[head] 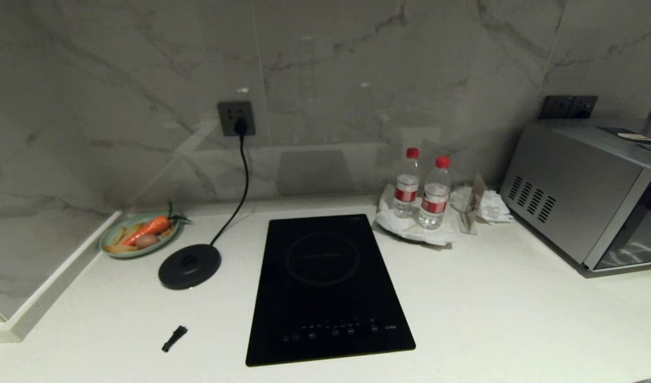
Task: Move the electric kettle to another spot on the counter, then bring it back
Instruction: Grab the kettle
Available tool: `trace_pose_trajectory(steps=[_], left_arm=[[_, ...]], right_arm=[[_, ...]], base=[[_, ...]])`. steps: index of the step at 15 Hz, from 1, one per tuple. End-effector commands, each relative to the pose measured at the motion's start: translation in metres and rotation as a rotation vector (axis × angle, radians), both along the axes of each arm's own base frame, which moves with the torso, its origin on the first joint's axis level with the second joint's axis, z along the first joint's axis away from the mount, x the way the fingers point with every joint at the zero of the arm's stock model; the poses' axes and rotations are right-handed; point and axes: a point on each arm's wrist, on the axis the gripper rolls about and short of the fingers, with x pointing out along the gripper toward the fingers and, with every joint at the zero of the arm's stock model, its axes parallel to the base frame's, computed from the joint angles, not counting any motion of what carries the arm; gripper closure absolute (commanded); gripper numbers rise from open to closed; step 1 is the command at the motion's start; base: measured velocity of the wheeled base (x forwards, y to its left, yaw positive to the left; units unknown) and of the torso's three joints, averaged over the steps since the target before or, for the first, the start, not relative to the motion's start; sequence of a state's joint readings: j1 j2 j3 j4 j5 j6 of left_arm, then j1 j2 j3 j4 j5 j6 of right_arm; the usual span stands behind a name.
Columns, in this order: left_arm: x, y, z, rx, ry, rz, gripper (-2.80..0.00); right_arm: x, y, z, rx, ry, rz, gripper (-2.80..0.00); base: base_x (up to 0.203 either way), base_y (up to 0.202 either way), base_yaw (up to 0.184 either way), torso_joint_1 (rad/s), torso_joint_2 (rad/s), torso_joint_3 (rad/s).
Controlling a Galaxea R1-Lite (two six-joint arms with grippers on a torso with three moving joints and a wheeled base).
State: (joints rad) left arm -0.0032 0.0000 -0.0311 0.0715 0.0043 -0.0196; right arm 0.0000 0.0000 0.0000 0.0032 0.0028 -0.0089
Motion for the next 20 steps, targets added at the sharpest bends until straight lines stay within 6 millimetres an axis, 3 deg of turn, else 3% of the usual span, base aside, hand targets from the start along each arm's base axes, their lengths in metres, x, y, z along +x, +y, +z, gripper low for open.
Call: trace_pose_trajectory(steps=[1, 15, 20], left_arm=[[0.0, 0.0, 0.0, 0.0, -0.001, 0.0, 0.0], [0.0, 0.0, 0.0002, 0.0, -0.001, 0.0, 0.0], [0.0, 0.0, 0.0, 0.0, 0.0, 0.0, 0.0]], right_arm=[[0.0, 0.0, 0.0, 0.0, 0.0, 0.0, 0.0], [0.0, 0.0, 0.0, 0.0, 0.0, 0.0, 0.0], [0.0, 0.0, 0.0, 0.0, 0.0, 0.0, 0.0]], base=[[0.0, 0.0, 0.0, 0.15, -0.36, -0.226], [0.0, 0.0, 0.0, 0.142, -0.34, -0.193], [0.0, 0.0, 0.0, 0.002, -0.01, 0.0]])
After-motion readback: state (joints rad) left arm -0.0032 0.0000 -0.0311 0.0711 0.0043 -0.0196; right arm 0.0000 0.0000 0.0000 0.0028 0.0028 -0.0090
